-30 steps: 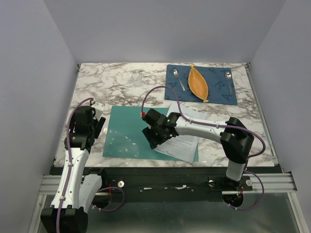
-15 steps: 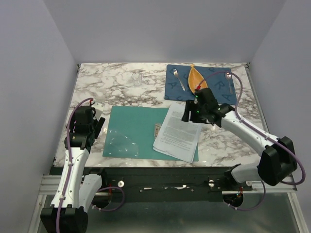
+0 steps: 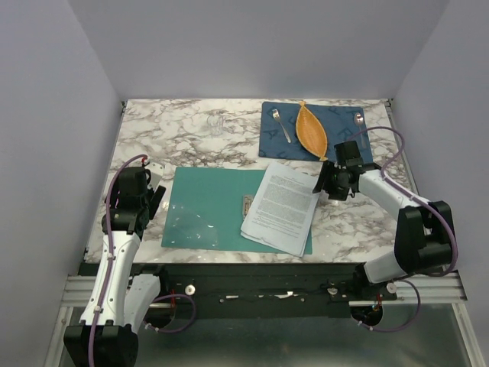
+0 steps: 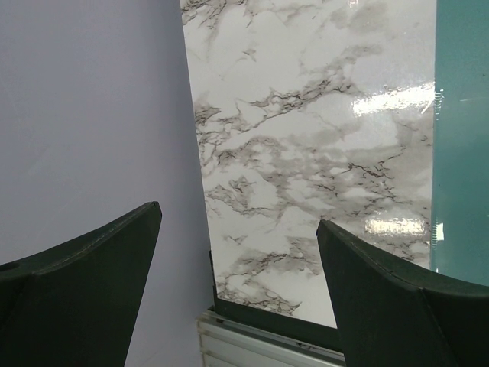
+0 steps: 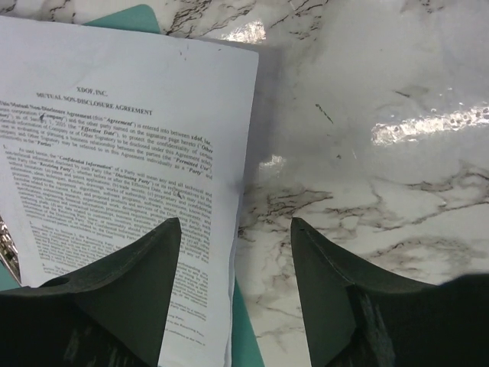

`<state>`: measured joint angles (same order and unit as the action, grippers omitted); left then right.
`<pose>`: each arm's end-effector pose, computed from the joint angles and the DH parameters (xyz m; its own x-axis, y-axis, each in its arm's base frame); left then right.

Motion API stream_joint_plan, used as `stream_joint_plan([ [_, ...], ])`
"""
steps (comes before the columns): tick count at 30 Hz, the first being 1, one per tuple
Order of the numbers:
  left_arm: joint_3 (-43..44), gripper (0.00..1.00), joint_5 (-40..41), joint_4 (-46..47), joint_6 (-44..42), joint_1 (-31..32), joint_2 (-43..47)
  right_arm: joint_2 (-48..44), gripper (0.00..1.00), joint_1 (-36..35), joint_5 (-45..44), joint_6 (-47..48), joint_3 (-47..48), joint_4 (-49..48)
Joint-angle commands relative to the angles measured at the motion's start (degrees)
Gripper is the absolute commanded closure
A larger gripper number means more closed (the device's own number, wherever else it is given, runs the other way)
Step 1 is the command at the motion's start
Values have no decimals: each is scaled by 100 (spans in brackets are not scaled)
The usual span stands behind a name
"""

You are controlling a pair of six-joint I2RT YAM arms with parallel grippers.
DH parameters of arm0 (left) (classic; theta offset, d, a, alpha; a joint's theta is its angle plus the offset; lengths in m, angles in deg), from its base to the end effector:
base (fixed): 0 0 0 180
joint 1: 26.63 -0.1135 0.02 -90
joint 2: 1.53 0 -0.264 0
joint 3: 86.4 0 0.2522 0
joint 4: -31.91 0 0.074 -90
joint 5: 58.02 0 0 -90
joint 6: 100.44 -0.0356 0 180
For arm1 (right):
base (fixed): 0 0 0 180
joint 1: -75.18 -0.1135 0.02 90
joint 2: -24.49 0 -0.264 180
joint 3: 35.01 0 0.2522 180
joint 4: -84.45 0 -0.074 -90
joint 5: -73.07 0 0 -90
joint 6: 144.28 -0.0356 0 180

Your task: Put the files into the folder

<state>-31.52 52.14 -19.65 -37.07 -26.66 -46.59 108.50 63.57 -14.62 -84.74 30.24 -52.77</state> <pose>0.1622 0.0124 0.2719 -0.7106 0.4204 -0.5642 0.0681 0.8392 0.5396 0.2774 0.0585 0.1986 -0.8538 0.3417 -0.3928 0.2470 0.9300 0.2721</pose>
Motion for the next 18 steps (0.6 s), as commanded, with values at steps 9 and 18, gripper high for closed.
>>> stream_joint_plan([
  [9,133,1,-3,-96,-61,-14,-108,432,43,72,534,57,55,-660],
  [18,106,1,-47,-78,-9,-14,-126,362,48,81,727,75,72,-660],
])
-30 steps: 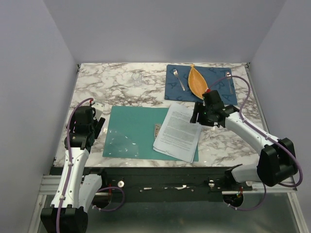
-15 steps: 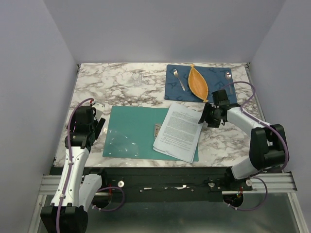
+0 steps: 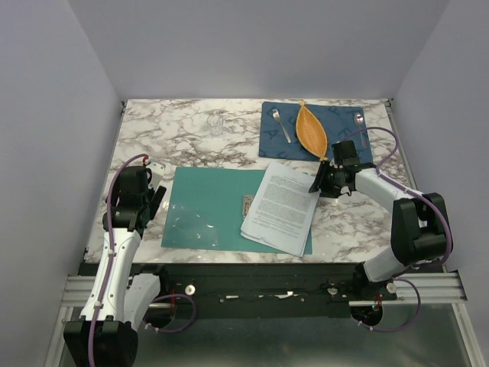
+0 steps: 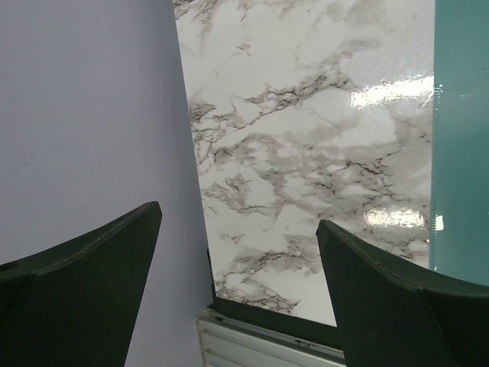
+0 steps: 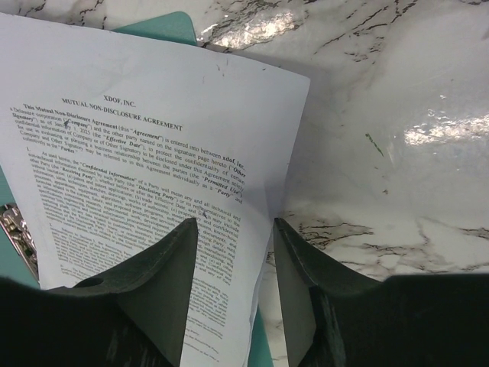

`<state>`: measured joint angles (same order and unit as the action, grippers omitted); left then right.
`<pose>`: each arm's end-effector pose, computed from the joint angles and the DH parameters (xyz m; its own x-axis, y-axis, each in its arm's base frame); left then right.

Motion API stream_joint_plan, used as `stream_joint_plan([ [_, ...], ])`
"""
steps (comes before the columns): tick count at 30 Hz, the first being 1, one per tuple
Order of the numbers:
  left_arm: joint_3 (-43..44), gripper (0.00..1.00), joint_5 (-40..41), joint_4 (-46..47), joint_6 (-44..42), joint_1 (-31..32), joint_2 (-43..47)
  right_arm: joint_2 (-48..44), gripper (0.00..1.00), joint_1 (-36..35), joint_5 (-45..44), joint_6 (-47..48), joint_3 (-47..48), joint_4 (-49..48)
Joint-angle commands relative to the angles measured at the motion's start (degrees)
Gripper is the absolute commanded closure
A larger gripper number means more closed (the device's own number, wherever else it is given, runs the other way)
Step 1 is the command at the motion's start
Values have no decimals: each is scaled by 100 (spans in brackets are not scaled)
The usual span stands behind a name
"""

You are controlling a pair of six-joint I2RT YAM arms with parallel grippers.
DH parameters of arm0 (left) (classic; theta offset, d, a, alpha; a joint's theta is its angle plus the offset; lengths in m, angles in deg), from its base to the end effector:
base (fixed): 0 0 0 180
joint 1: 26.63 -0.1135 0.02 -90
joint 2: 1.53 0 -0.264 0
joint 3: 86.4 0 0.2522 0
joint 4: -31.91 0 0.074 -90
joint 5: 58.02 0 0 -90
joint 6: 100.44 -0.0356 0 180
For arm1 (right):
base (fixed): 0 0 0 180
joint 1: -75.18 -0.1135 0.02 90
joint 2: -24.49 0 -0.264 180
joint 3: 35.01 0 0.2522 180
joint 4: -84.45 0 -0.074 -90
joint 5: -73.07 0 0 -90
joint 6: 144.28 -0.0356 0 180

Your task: Put the files into the folder

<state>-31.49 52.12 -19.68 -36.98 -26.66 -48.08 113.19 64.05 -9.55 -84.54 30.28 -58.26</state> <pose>0.1662 0.0123 0.2682 -0.7251 0.4191 -0.5465 0.0812 0.8400 0.5365 0.2924 0.0622 0.1819 -0.8666 0.3388 -0.3663 0.2126 0.9148 0.3434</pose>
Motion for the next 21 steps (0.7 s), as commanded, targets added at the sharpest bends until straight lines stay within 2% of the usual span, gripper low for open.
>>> stream_joint_plan([
  [1,95,1,-45,-76,-26,-6,31,-125,49,33,229,38,68,-120],
  [21,69,1,-54,-76,-17,-6,58,32,55,24,633,-129,59,-340],
])
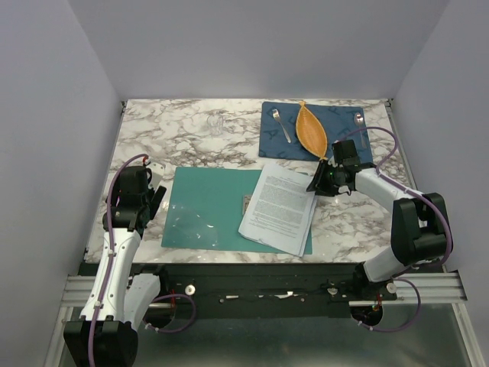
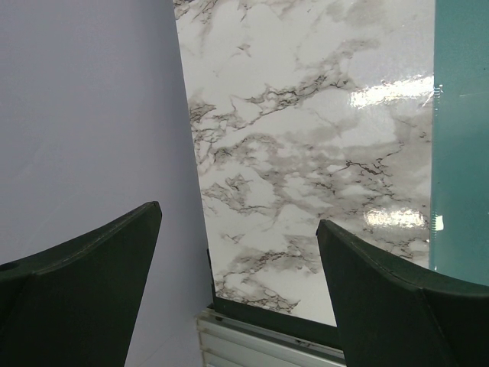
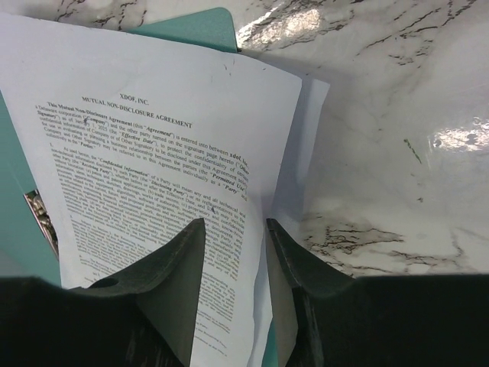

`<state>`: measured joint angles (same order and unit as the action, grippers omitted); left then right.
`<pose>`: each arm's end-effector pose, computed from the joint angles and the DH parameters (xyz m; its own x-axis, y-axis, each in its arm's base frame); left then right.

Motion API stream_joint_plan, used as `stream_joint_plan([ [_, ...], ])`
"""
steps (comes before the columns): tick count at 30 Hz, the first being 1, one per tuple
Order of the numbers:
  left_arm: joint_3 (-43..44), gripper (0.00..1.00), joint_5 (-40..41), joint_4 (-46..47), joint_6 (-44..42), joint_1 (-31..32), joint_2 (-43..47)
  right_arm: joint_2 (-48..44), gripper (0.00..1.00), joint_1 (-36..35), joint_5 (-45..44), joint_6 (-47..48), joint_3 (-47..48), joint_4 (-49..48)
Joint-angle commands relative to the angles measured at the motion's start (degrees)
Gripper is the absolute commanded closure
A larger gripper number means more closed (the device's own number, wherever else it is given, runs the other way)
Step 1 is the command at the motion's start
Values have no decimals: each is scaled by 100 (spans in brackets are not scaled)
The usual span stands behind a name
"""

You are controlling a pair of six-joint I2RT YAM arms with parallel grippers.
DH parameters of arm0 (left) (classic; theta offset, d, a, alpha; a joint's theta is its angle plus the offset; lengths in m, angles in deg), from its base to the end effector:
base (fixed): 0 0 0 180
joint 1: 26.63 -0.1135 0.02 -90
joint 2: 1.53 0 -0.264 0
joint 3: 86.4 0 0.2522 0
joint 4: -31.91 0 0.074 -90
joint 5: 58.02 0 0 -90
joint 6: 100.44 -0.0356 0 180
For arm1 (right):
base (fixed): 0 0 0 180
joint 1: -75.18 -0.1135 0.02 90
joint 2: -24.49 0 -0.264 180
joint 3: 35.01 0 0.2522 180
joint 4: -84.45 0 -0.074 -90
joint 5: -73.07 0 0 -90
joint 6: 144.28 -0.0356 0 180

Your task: Put the files into the folder

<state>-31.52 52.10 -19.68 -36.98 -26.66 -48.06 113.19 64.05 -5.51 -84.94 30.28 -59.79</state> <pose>0.1662 0.0123 0.2681 -0.7251 0.4192 -0.5464 0.0815 0.8401 0.5363 0.2942 0.0651 0.1837 -0.8720 0.3379 -0.3541 0.1812 0.8950 0.4076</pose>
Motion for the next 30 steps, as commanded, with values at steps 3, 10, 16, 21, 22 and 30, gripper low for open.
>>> stream_joint_plan([
  [3,97,1,-61,-85,-17,-14,56,129,54,24,203,-186,-46,-222],
  [10,124,1,-43,-120,-52,-6,73,200,44,24,229,-441,-433,-503],
  [16,150,1,-69,-129,-35,-14,64,200,44,24,256,-520,-521,-618],
  [21,142,1,-43,-146,-52,-6,91,217,46,24,343,-582,-556,-741],
  [22,142,1,-43,-146,-53,-14,99,209,46,32,369,-617,-582,-811],
  [30,107,1,-26,-146,-79,-14,82,235,56,33,765,-828,-714,-1154],
])
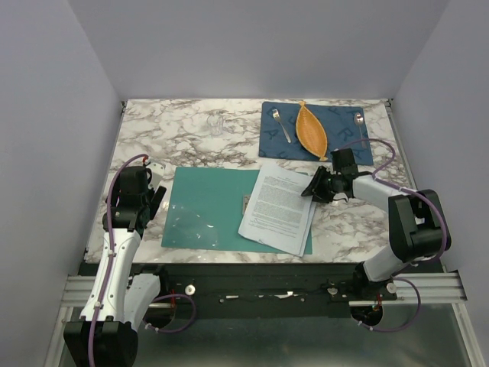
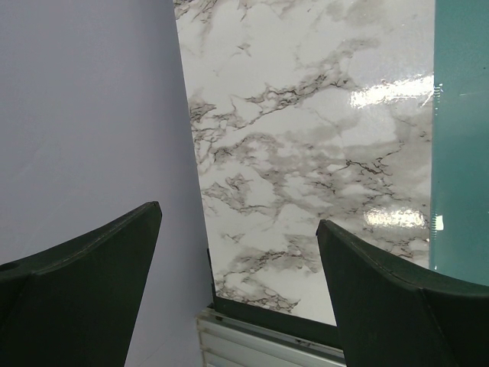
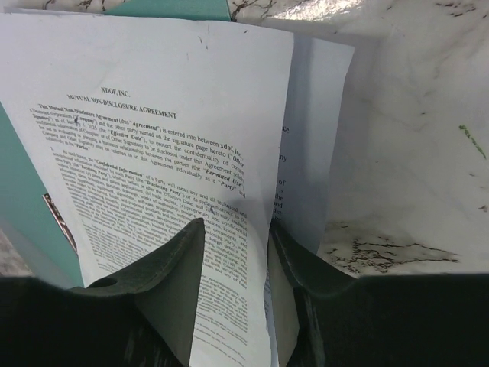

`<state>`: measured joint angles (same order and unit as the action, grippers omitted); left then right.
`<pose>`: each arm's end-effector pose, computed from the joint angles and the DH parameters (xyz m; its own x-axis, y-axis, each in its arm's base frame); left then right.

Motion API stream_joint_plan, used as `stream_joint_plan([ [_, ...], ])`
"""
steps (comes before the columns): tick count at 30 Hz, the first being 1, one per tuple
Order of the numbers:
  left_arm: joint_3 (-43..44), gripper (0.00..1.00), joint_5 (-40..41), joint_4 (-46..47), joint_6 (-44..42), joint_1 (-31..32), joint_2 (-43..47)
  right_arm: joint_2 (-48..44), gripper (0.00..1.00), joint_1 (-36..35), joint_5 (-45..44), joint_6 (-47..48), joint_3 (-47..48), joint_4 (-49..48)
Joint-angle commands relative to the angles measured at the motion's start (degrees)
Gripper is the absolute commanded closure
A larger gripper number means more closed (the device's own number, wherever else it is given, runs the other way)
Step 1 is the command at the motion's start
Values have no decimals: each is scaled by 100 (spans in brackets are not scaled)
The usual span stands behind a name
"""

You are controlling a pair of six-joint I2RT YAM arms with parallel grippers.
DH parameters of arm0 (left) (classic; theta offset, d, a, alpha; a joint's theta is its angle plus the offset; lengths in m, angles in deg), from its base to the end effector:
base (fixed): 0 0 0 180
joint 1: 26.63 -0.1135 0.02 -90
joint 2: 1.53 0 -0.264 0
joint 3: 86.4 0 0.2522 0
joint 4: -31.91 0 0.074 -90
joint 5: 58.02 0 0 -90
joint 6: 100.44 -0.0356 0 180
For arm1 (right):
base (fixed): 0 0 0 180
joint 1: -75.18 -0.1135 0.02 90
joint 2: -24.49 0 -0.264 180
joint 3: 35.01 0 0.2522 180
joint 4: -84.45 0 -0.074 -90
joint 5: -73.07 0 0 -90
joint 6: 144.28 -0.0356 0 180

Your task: Put the files into the folder

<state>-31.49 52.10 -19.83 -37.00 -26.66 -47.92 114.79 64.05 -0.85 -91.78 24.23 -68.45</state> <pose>0.1656 0.0123 0.2684 -0.7248 0.4195 -0.5465 0.0815 0.8399 0.5365 0.2871 0.0665 0.1555 -0.8615 0.4267 -0.2753 0.2465 0.8254 0.5078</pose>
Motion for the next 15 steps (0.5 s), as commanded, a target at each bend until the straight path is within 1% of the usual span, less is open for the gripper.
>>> stream_joint_plan([
  [1,95,1,-17,-131,-77,-14,60,93,56,24,317,-170,-118,-297],
  [6,43,1,-26,-131,-77,-14,60,242,59,32,405,-197,-161,-394],
  [8,43,1,-26,-131,-68,-14,60,277,64,24,440,-206,-188,-464],
  [9,43,1,-34,-140,-68,-14,69,286,72,32,466,-197,-188,-482],
  [12,78,1,-17,-140,-68,-14,43,155,86,24,633,-170,-214,-666],
  [13,78,1,-26,-140,-68,-14,25,24,96,24,738,-144,-206,-727],
  [14,87,1,-17,-131,-68,-14,16,-73,99,15,826,-118,-171,-789],
  [15,87,1,-26,-131,-42,-14,7,-161,99,-2,905,-109,-136,-833],
])
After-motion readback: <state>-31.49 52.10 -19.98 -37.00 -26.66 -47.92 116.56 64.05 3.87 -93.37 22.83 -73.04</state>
